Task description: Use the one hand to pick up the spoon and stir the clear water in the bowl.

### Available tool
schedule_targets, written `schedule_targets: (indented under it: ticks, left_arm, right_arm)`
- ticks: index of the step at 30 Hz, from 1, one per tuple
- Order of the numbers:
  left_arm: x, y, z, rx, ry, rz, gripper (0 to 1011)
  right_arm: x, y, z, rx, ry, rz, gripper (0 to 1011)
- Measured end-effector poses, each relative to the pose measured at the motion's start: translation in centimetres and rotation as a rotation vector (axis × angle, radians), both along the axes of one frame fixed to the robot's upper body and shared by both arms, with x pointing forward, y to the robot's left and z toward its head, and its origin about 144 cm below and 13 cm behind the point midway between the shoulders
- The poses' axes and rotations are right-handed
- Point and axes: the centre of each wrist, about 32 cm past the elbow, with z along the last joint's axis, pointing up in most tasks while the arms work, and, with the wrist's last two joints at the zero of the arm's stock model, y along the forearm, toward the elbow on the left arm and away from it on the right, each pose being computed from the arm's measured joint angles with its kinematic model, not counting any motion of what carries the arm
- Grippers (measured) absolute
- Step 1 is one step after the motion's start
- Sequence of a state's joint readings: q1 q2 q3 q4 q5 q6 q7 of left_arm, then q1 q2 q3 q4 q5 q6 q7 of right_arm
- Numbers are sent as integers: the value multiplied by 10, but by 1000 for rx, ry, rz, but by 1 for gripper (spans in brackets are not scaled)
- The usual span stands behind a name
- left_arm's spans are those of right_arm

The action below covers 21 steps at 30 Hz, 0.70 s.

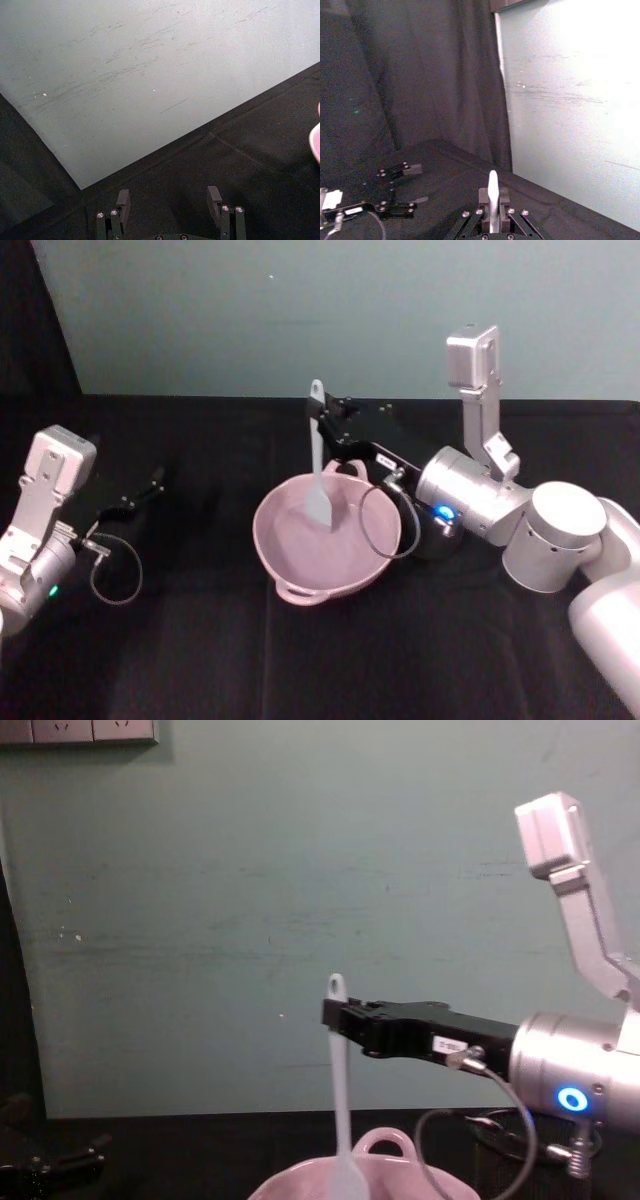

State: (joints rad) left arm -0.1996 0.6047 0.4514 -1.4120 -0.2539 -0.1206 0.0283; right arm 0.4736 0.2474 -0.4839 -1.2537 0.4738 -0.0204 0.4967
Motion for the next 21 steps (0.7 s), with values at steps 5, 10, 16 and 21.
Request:
schedule_targets:
  ticks: [5, 10, 16, 21]
  left_arm:
    - [0, 0, 0, 0, 0, 0, 1011]
    - [0, 0, 0, 0, 0, 0, 1011]
    - [0, 0, 0, 0, 0, 0, 1011]
    - [0, 0, 0, 0, 0, 0, 1011]
  right_arm:
    - [-4, -14, 0, 0, -3, -30, 110]
    - [-14, -21, 0, -7, 3, -35, 110]
    - [-28, -17, 1, 2, -5, -9, 110]
    - [-33, -10, 4, 10, -16, 14, 110]
